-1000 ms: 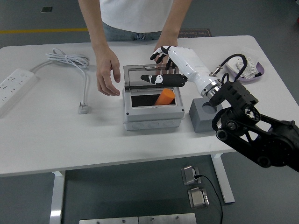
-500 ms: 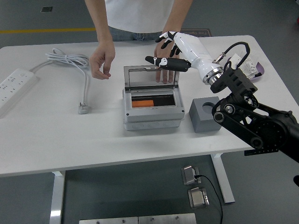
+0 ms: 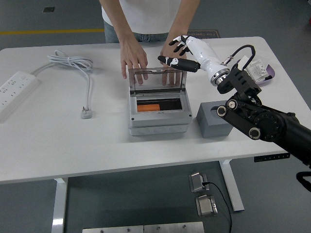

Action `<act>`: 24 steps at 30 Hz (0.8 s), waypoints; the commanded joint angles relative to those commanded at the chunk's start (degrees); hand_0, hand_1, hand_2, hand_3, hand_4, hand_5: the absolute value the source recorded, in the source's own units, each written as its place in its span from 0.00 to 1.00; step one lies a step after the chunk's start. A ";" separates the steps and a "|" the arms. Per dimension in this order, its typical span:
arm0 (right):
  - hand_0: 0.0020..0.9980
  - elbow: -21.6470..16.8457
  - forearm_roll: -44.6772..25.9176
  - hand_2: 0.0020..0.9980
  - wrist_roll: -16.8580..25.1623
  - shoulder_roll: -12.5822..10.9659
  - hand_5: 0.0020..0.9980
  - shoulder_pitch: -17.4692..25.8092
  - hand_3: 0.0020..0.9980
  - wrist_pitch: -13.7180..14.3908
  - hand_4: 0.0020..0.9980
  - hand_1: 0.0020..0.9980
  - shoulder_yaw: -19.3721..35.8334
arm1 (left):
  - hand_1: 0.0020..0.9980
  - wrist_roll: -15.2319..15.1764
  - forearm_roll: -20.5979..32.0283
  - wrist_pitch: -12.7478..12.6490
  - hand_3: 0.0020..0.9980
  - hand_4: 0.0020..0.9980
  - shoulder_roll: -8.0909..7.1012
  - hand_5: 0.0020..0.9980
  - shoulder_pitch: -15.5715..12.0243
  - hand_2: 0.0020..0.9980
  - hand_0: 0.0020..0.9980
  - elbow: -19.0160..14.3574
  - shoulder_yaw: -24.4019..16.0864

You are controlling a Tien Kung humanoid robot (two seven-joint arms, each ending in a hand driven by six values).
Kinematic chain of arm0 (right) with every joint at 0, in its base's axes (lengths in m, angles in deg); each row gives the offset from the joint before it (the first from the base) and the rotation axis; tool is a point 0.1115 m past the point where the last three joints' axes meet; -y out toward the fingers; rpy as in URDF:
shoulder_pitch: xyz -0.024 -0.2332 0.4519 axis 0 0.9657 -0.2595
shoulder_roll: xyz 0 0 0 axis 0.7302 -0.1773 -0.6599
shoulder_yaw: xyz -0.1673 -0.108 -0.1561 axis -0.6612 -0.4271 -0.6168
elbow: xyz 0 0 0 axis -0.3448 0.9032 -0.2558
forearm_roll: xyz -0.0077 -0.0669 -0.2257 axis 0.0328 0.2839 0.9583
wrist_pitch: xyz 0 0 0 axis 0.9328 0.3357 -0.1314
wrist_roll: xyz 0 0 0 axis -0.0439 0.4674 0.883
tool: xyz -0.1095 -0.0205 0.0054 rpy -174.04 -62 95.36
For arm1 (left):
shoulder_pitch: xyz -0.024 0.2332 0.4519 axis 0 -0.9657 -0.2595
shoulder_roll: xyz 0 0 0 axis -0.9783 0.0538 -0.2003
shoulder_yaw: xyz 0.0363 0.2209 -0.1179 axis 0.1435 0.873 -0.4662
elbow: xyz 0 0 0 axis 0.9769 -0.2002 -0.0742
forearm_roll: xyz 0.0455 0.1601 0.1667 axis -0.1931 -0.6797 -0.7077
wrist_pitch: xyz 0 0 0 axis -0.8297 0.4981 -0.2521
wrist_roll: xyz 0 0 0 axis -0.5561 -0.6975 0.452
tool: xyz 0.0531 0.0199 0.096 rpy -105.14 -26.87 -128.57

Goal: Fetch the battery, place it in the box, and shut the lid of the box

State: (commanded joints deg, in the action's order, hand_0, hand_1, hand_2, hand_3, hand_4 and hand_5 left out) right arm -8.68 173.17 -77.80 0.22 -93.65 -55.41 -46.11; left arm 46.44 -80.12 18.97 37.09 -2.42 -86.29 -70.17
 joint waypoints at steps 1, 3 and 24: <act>0.67 0.65 -0.45 0.63 0.22 0.17 0.85 0.00 0.72 0.10 1.00 0.56 -0.36 | 0.64 0.01 -0.04 0.01 0.60 0.65 -0.01 0.22 0.01 0.60 0.58 0.00 -0.02; 0.67 1.73 -1.41 0.63 0.71 0.43 0.85 0.15 0.72 0.27 1.00 0.56 -1.26 | 0.64 0.03 -0.10 0.00 0.60 0.65 -0.02 0.22 0.03 0.60 0.58 0.00 -0.07; 0.67 -9.00 0.91 0.62 -0.54 -3.17 0.87 3.71 0.72 0.91 1.00 0.55 -5.52 | 0.63 -0.46 0.90 -0.14 0.60 0.65 0.13 0.21 -0.18 0.60 0.58 0.17 0.62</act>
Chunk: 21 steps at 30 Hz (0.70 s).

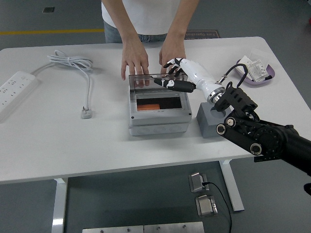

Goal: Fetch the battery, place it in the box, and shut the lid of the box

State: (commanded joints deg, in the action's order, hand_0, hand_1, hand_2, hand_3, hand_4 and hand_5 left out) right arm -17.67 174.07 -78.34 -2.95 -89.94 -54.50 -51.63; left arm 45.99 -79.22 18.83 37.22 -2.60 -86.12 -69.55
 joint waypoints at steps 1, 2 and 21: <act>0.67 -1.06 0.47 0.62 -0.22 -0.30 0.87 0.20 0.72 0.02 1.00 0.55 -0.17 | 0.63 -0.03 0.12 -0.01 0.60 0.65 0.02 0.21 -0.01 0.60 0.58 0.01 0.09; 0.67 -2.03 0.87 0.62 -0.41 -0.58 0.87 0.41 0.72 0.04 1.00 0.55 -0.34 | 0.63 -0.06 0.25 -0.02 0.60 0.65 0.04 0.21 -0.03 0.60 0.58 0.02 0.18; 0.64 -8.21 2.92 0.62 -1.80 -2.91 0.87 4.56 0.72 0.00 1.00 0.54 -1.83 | 0.64 -0.29 1.11 -0.14 0.60 0.65 0.26 0.21 -0.31 0.59 0.58 0.09 0.71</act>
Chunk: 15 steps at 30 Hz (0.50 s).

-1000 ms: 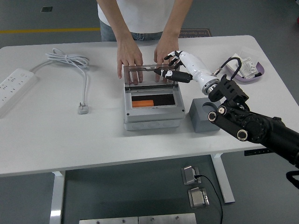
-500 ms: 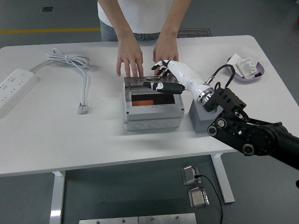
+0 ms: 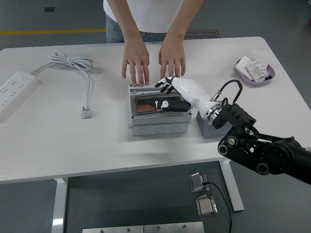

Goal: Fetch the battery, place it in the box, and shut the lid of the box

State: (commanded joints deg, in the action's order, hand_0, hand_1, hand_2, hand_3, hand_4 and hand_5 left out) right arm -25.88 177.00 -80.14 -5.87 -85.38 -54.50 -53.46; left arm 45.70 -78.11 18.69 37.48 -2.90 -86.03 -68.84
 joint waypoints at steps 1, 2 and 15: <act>0.62 0.03 0.03 0.62 -0.02 -0.05 0.86 0.10 0.73 -0.01 1.00 0.53 0.12 | 0.64 0.00 0.00 -0.01 0.60 0.65 0.02 0.21 0.02 0.59 0.58 0.00 -0.01; 0.62 0.03 0.06 0.62 -0.04 -0.12 0.86 0.18 0.73 -0.03 1.00 0.53 0.27 | 0.64 -0.02 0.04 0.00 0.60 0.65 0.02 0.21 0.03 0.59 0.58 0.01 0.04; 0.60 -3.37 4.43 0.61 -2.47 -2.69 0.86 3.80 0.73 -1.37 1.00 0.52 8.49 | 0.64 0.04 -0.27 -0.03 0.60 0.64 0.08 0.21 -0.14 0.59 0.58 0.00 -0.32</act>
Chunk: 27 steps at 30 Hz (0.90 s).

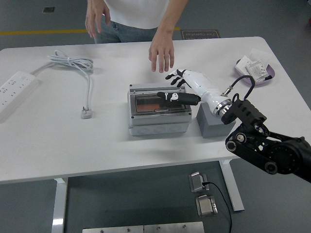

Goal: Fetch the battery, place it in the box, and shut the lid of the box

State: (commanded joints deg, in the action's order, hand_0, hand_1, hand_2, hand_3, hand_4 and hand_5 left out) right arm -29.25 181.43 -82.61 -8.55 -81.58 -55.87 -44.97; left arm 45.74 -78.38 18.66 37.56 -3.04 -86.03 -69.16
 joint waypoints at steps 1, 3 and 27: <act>0.60 -0.49 0.54 0.61 -0.36 -0.21 0.86 0.70 0.73 -0.19 1.00 0.52 1.10 | 0.64 -0.04 0.04 0.00 0.60 0.64 0.02 0.21 0.01 0.59 0.58 0.01 0.04; 0.60 -2.46 2.12 0.61 -1.65 -0.95 0.86 2.81 0.73 -0.97 1.00 0.52 3.49 | 0.64 -0.19 0.37 -0.01 0.60 0.64 0.11 0.21 -0.01 0.59 0.58 0.04 0.29; 0.43 -24.06 -24.35 0.62 17.61 -8.49 0.87 32.75 0.73 -1.01 1.00 0.50 24.38 | 0.64 -1.17 2.48 -0.33 0.60 0.64 -0.03 0.20 -0.76 0.59 0.58 0.35 1.67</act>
State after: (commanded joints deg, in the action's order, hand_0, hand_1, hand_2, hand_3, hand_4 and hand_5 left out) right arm -53.31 157.07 -65.01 -17.05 -48.83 -56.88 -20.58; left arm 44.57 -75.91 18.33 37.53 -3.80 -85.68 -67.49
